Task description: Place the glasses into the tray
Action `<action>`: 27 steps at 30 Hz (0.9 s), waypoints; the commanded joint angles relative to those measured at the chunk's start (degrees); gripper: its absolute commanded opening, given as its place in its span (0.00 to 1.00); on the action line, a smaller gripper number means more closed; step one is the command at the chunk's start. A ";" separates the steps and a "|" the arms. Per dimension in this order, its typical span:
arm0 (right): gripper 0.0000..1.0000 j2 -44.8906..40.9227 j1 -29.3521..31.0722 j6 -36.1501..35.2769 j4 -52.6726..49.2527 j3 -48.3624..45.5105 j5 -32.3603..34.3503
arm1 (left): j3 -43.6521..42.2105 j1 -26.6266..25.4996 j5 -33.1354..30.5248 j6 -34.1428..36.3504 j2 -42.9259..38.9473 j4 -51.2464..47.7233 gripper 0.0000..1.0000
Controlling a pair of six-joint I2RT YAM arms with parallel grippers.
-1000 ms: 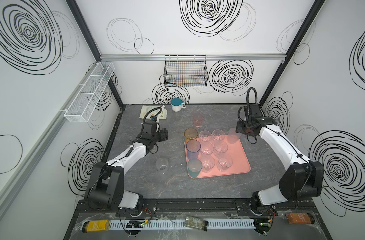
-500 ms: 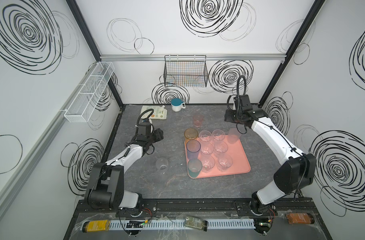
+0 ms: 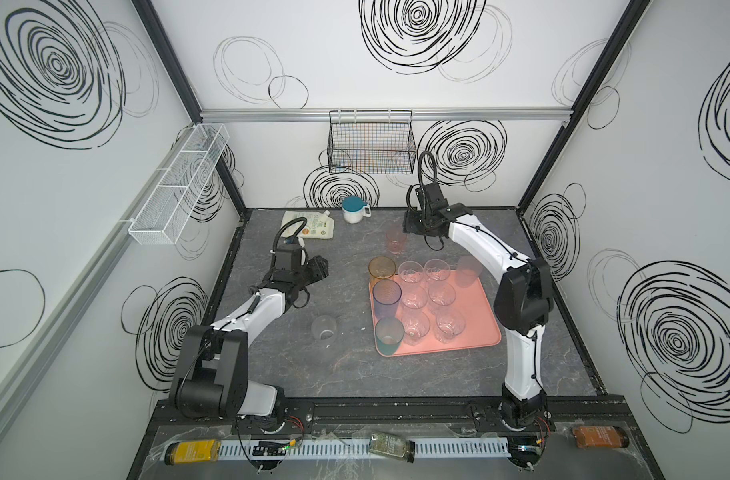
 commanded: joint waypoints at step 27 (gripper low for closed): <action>0.58 12.75 -2.73 0.61 -1.70 10.66 -0.88 | 2.16 -1.35 -4.47 1.40 0.66 -3.61 0.66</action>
